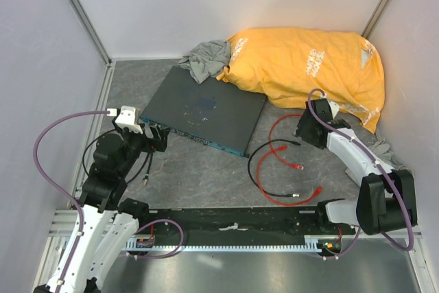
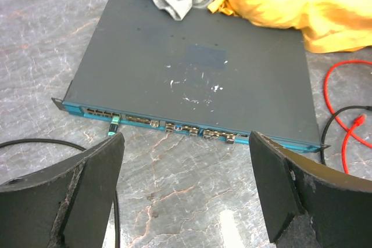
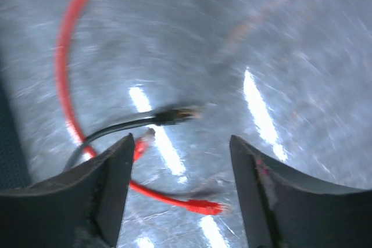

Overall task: Insert the plug into the switch port
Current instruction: Pick up the connector from the center of the board.

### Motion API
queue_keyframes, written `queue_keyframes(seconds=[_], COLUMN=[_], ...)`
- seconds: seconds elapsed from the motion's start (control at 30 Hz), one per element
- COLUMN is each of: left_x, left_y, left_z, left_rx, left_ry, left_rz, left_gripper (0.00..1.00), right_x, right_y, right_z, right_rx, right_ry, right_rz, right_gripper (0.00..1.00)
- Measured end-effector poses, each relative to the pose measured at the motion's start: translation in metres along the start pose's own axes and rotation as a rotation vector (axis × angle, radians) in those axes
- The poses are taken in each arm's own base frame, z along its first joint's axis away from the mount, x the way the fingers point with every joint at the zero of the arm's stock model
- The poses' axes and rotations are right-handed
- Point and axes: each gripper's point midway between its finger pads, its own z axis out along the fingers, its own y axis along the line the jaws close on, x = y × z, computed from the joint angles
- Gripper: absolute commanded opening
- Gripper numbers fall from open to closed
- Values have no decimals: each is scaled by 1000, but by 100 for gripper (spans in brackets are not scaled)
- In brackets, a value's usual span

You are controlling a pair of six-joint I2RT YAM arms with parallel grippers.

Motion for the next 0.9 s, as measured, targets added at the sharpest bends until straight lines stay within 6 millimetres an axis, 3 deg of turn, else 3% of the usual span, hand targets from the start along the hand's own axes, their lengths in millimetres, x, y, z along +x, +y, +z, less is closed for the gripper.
queue_keyframes(seconds=[0.07,0.13,0.4,0.7,0.9], left_x=[-2,-3,-2,2,7], left_y=[-1,-4,-4,-4,-3], left_z=[-3,-4,-6,-5,-1], left_rx=[1,8,8,7,3], left_ry=[-13,-16,-20,-3,22], left_rz=[3,5,7,7,7], left_gripper=[93,93,92,91,91], right_x=[9,15,22,32,26], right_y=[-16,-21,-11,-4,-1], right_z=[4,7,28,52,59], right_rx=[47,64,80,67,58], right_ry=[24,38,70,100,82], right_rz=[87,140,282,314,309], right_gripper=[70,68,66,65,55])
